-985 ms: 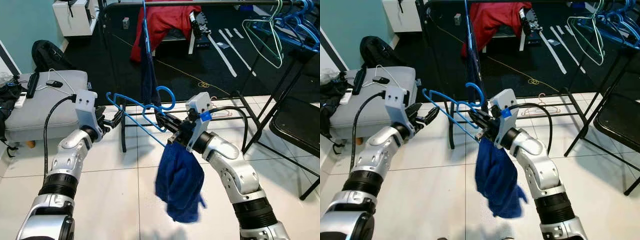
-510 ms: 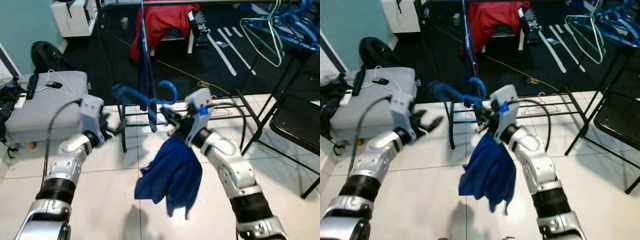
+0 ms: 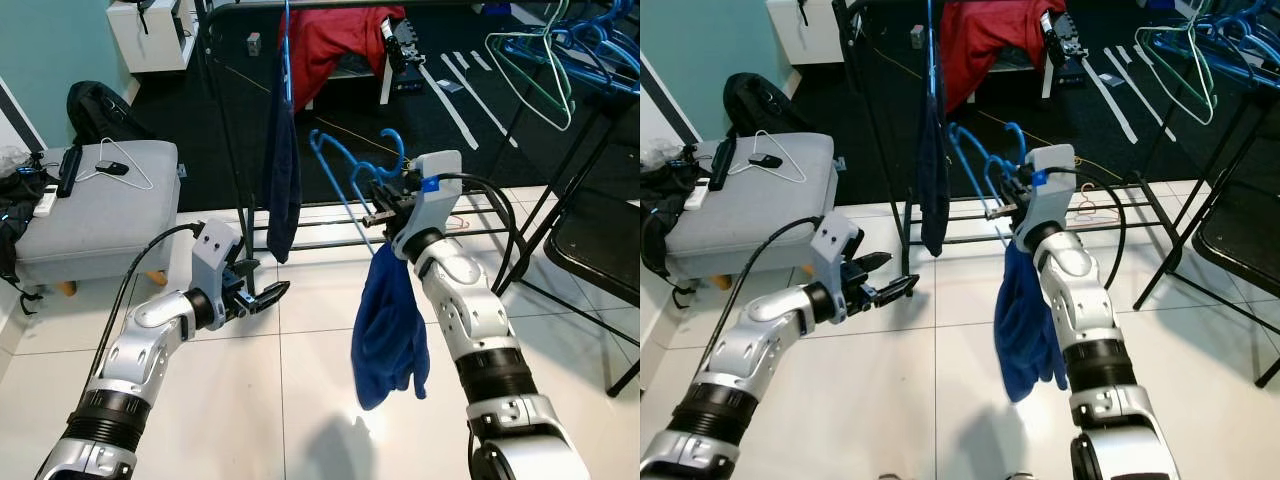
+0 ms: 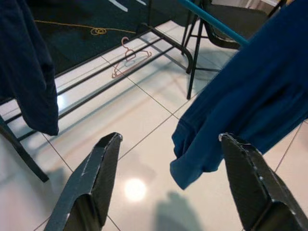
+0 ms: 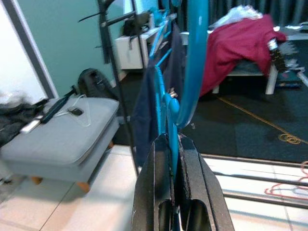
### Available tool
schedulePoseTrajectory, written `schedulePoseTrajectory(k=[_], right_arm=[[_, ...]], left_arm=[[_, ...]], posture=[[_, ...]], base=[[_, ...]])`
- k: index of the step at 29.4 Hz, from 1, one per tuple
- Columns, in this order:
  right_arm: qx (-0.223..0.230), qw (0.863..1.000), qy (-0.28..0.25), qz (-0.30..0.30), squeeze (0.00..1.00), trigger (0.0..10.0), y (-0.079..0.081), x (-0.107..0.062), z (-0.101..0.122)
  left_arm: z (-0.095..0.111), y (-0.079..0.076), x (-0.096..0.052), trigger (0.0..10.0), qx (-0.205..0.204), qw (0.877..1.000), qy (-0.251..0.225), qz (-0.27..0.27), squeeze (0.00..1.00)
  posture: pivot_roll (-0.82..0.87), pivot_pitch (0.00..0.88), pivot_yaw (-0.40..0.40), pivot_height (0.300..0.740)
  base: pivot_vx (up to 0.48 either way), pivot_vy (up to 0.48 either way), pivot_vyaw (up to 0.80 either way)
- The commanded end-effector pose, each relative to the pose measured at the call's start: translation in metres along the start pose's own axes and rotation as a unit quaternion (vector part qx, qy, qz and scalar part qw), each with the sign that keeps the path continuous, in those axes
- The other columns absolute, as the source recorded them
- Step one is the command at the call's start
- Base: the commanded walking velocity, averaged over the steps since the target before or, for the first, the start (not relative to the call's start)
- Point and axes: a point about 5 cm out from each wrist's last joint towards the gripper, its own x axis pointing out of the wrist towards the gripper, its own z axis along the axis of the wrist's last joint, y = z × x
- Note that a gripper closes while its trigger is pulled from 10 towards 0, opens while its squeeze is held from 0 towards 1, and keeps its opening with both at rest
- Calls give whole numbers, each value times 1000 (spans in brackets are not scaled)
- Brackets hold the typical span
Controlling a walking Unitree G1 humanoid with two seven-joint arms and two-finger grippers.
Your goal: Hang hanger
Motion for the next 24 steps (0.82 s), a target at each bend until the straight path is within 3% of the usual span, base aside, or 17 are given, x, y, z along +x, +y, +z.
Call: schedulePoseTrajectory(k=[1, 4, 6, 8, 9, 11, 12, 15, 16, 18, 21, 22, 24], right_arm=[[-7, 1000, -16, -10, 0, 10000, 2, 7, 6], [-9, 1000, -18, -17, 0, 10000, 2, 11, 7], [-16, 999, -20, -32, 0, 10000, 2, 16, 8], [-16, 999, -20, -32, 0, 10000, 2, 16, 8], [-18, 999, -22, -39, 0, 10000, 1, 19, 9], [-18, 999, -22, -39, 0, 10000, 1, 19, 9], [-20, 999, -24, -43, 0, 10000, 1, 22, 10], [-19, 998, -27, -44, 0, 10000, 3, 26, 13], [-18, 998, -30, -45, 0, 10000, 4, 28, 14], [-18, 998, -30, -45, 0, 10000, 4, 28, 14], [-18, 998, -34, -59, 0, 10000, 5, 31, 15], [-18, 997, -36, -64, 0, 10000, 5, 31, 16], [-18, 997, -36, -64, 0, 10000, 5, 31, 16]], left_arm=[[3, -6, 10, 10000, -6, 1000, 4, 16, 1000], [5, -12, 17, 10000, -5, 1000, 4, 19, 1000], [9, -24, 26, 10000, -8, 1000, 7, 6, 1000], [9, -24, 26, 10000, -8, 1000, 7, 6, 1000], [10, -34, 32, 10000, -3, 1000, 11, -17, 71], [10, -34, 32, 10000, -3, 1000, 11, -17, 71], [10, -43, 37, 10000, 8, 999, 20, -37, 0], [11, -53, 44, 10000, 11, 998, 26, -59, 0], [15, -64, 49, 10000, 10, 996, 28, -88, 0], [15, -64, 49, 10000, 10, 996, 28, -88, 0], [26, -89, 53, 10000, -3, 989, 29, -146, 0], [29, -96, 56, 10000, 6, 989, 31, -143, 0], [29, -96, 56, 10000, 6, 989, 31, -143, 0]], posture=[[-6, 186, 38, 740], [-8, 188, 34, 740], [-9, 191, 27, 740], [-9, 191, 27, 740], [-8, 193, 22, 740], [-8, 193, 22, 740], [-10, 195, 18, 740], [-16, 193, 17, 740], [-17, 193, 16, 740], [-17, 193, 16, 740], [-18, 188, 14, 740], [-18, 187, 12, 740], [-18, 187, 12, 740]], base=[[0, 0, 0], [0, 0, 0], [0, 0, 0], [0, 0, 0], [0, 0, 0], [0, 0, 0], [0, 0, 0], [0, 0, 0], [0, 0, 0], [0, 0, 0], [0, 0, 0], [0, 0, 0], [0, 0, 0]])
